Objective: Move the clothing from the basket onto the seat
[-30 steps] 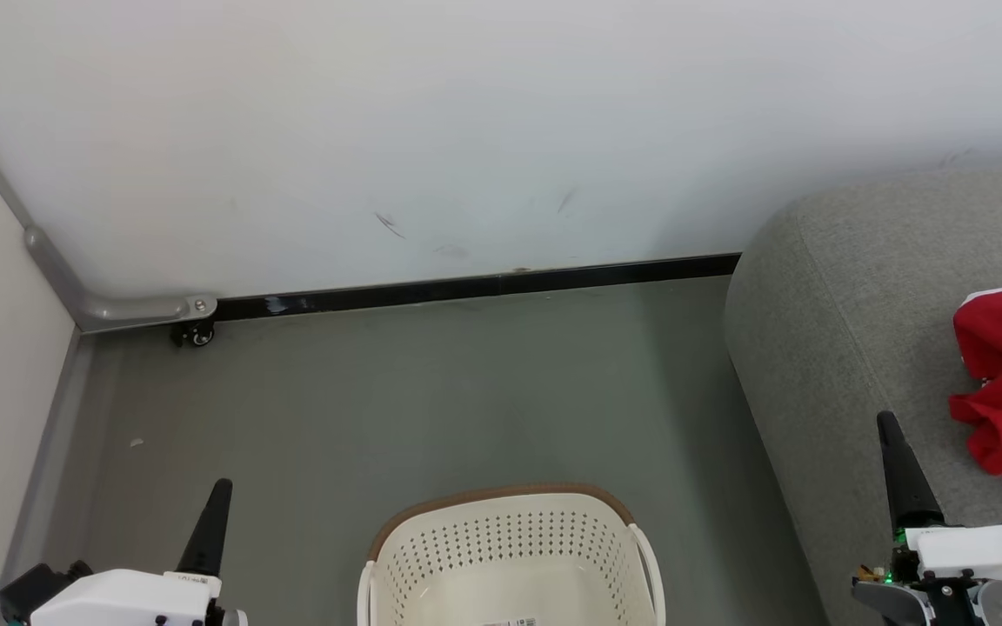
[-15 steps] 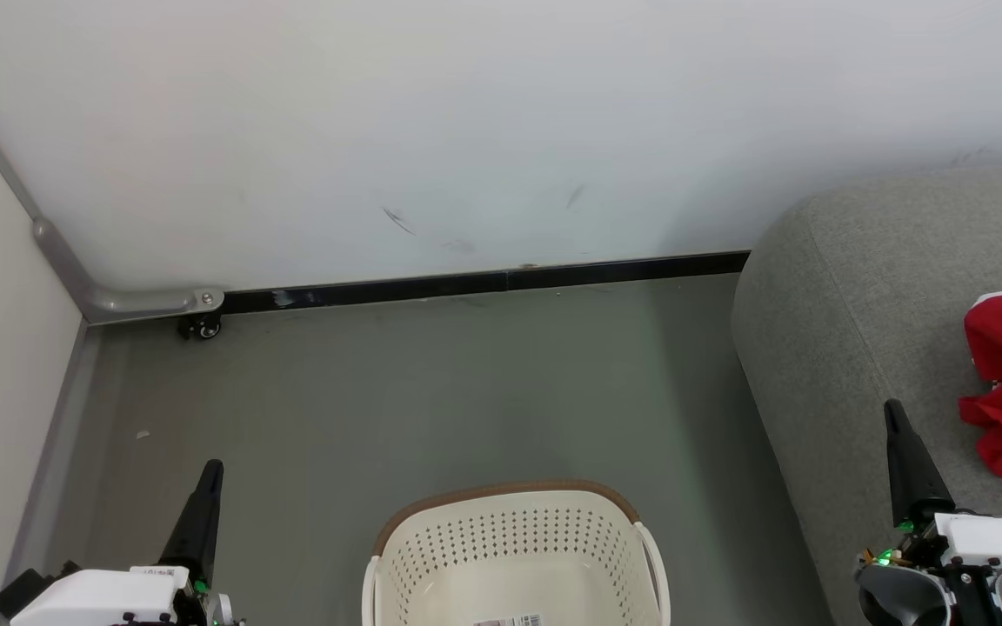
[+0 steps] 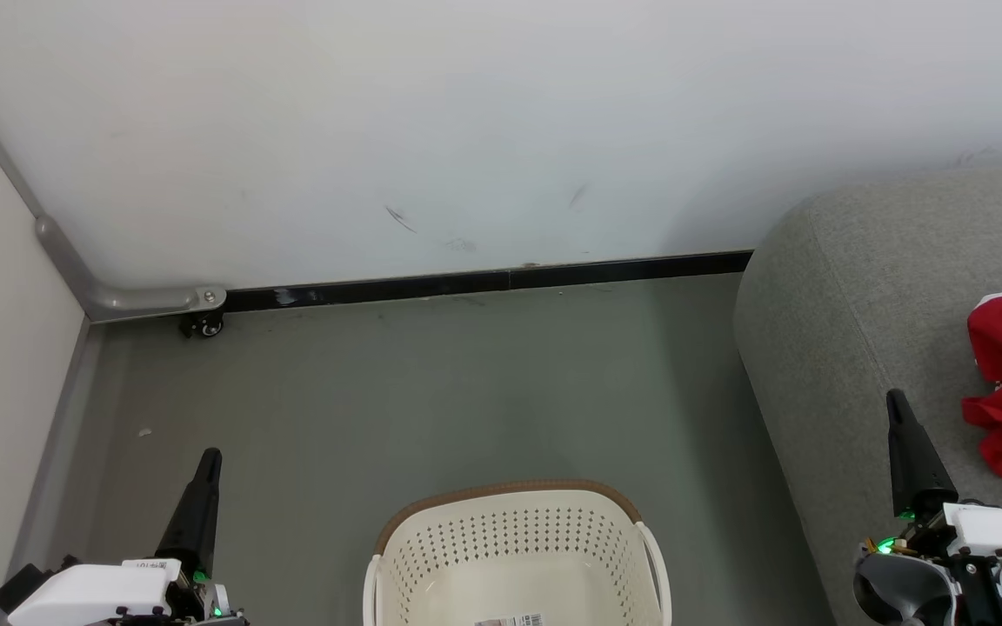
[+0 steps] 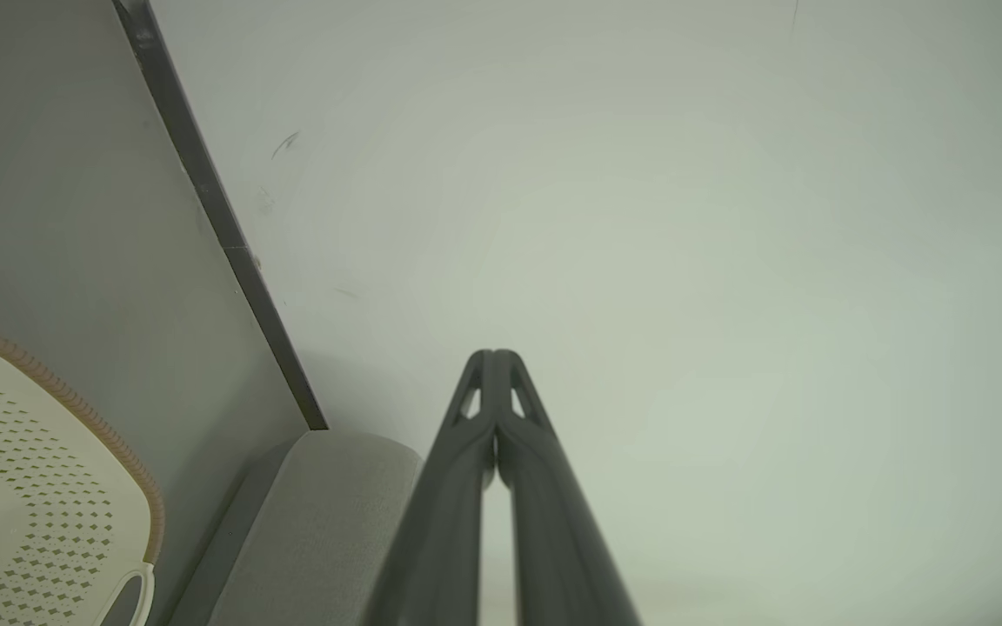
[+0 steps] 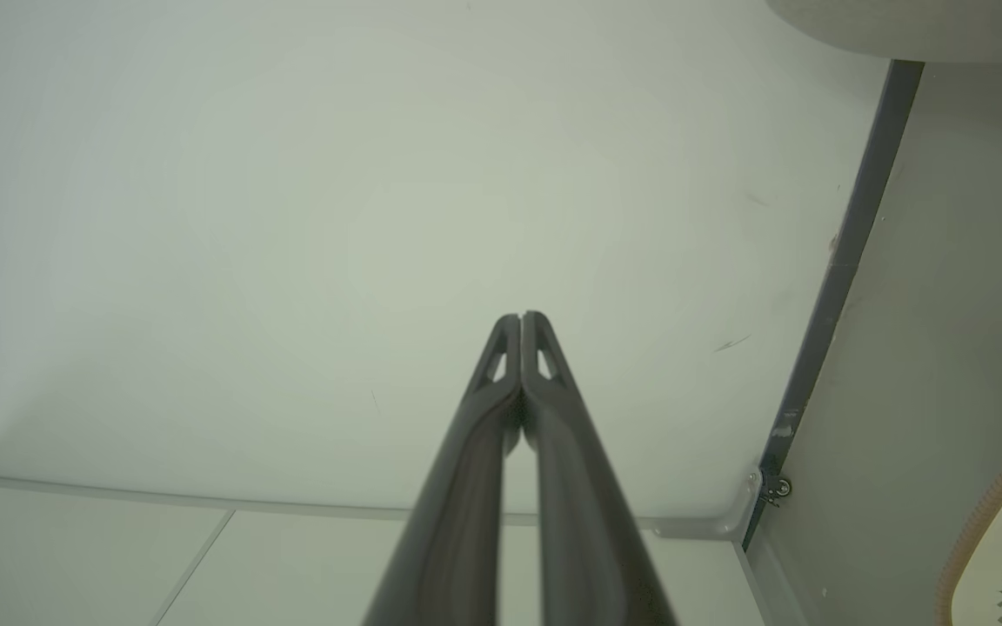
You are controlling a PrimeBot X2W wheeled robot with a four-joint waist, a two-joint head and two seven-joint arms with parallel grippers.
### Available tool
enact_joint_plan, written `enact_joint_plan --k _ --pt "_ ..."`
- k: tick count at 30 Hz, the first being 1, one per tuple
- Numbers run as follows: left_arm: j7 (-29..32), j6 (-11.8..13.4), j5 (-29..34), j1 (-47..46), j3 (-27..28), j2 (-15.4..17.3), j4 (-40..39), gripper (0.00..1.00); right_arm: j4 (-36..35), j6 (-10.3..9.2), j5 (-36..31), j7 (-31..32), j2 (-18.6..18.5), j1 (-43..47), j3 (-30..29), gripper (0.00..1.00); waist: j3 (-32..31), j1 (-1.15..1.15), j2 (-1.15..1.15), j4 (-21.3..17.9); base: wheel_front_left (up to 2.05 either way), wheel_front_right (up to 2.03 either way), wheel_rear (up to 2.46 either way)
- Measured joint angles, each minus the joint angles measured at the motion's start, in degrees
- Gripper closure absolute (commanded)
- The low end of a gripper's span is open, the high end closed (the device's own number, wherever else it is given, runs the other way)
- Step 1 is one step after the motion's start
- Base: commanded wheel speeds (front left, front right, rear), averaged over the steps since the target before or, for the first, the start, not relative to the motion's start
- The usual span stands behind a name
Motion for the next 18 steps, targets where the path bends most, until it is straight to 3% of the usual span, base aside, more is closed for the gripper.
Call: enact_joint_plan --k 18 --pt "0.0 0.0 0.0 0.0 0.0 0.0 0.0 1.00 0.0 0.00 0.0 0.0 0.0 0.0 0.0 1.00 0.0 -0.01 0.00 0.0 0.00 0.00 0.00"
